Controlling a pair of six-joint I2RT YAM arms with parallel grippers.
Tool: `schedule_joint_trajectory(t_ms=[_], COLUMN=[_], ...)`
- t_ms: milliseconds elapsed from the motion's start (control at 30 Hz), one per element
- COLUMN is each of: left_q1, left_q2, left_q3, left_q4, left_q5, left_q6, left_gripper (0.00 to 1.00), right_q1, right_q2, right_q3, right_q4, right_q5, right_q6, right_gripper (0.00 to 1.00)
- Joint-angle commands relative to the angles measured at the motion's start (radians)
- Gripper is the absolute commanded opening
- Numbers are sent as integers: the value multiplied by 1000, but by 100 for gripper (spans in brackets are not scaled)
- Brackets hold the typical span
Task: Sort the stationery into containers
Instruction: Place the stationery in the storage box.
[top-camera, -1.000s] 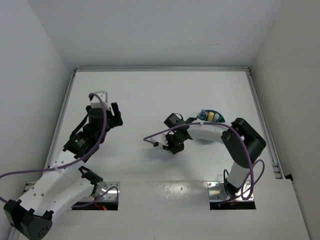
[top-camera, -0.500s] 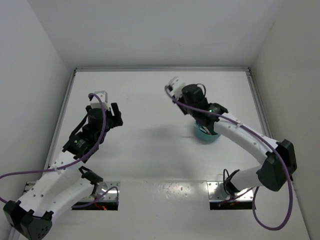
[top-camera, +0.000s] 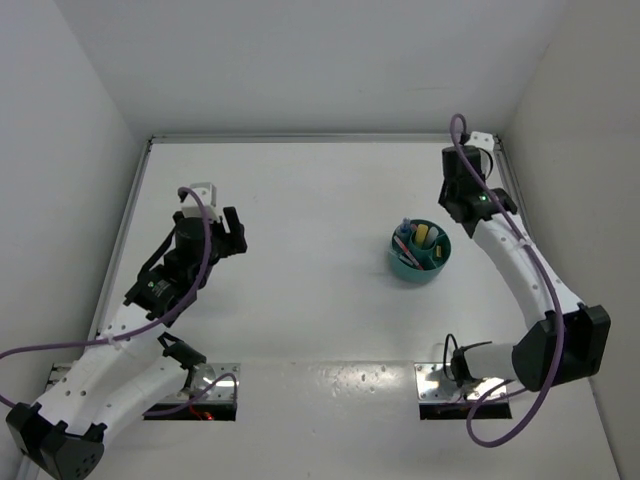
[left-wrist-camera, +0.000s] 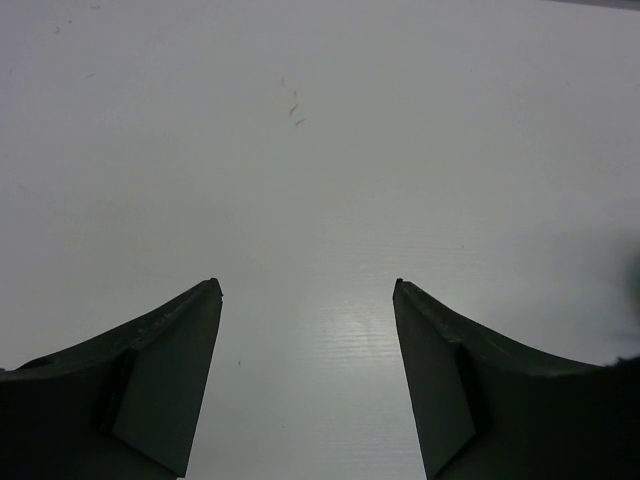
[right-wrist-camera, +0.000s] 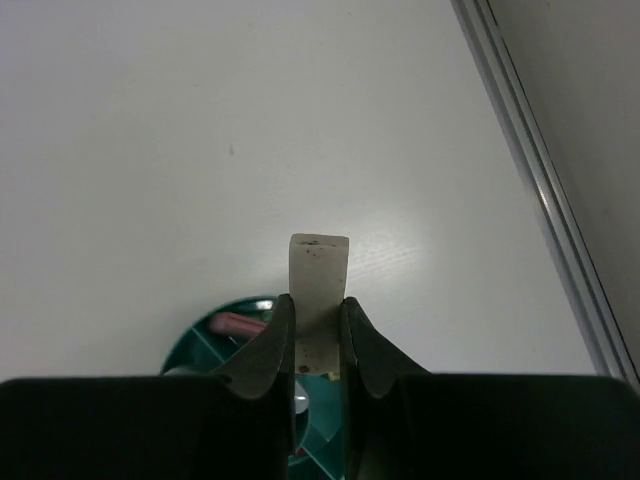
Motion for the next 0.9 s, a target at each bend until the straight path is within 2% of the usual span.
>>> schedule_joint_trajectory(t_ms=[0,267,367,567,867], left_q1=[12,12,12,12,12], left_q2=[-15,-24,-24,-24,-24], left_q3=[-7,-7,-7,-7,-7], left_q4=[18,27,27,27,27], left_q5=[17,17,17,17,17], left_q6=[3,13,13,13,13], left_gripper=[75,75,75,75,75], right_q1=[-49,-197,-233,-279,-325], right_q2=[-60,-69,-57,-14,20], right_q3=[-56,-182,-191,-213,-224], right_q4=[-80,-126,-126,-81,-81], right_q5=[1,-206,-327,-503,-651], right_q6=[131,152,141,122,93], right_gripper=[0,0,0,0,0])
